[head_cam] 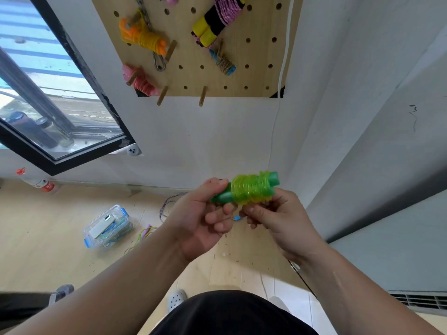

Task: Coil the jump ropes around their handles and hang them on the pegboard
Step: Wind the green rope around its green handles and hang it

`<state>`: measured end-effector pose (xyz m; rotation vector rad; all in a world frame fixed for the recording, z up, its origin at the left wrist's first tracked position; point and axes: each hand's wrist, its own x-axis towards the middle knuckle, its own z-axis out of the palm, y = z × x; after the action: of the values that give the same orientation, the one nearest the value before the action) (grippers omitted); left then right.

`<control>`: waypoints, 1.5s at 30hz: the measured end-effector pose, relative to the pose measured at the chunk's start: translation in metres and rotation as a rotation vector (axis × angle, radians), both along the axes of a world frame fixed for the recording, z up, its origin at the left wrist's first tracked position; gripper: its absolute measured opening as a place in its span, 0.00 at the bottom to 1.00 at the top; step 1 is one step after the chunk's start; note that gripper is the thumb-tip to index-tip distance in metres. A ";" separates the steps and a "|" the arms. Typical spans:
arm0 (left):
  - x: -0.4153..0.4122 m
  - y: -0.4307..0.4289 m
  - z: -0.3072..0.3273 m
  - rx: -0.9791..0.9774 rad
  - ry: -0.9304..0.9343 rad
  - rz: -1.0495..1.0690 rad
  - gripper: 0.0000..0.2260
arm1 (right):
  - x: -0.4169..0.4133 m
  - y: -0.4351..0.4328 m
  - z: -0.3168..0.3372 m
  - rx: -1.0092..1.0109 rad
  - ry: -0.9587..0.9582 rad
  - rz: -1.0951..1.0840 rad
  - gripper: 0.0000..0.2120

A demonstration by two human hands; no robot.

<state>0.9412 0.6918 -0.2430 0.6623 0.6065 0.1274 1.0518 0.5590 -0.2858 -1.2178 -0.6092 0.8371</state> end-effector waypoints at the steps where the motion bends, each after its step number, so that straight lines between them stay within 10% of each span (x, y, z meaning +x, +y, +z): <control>1: -0.003 0.000 0.001 0.017 0.010 -0.052 0.08 | 0.005 -0.001 0.001 -0.025 0.021 0.082 0.07; 8: -0.016 0.017 -0.010 0.445 0.026 -0.500 0.07 | 0.044 0.004 0.019 -0.273 -0.249 0.504 0.08; 15: -0.012 0.018 -0.022 0.811 0.197 -0.503 0.10 | 0.034 0.023 0.028 -0.368 -0.390 0.337 0.05; 25: -0.008 0.013 -0.031 0.466 0.232 0.088 0.10 | 0.007 0.012 0.021 -0.364 -0.479 -0.014 0.03; 40: -0.006 -0.001 -0.006 0.614 0.288 -0.351 0.17 | 0.005 0.009 0.016 -0.240 -0.779 0.027 0.06; 45: -0.011 0.004 -0.002 0.552 0.252 -0.392 0.16 | 0.009 0.006 0.018 -0.239 -0.528 0.024 0.14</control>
<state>0.9299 0.6962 -0.2445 1.3340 0.6762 -0.1652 1.0605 0.5654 -0.2677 -1.6722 -0.9691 0.6163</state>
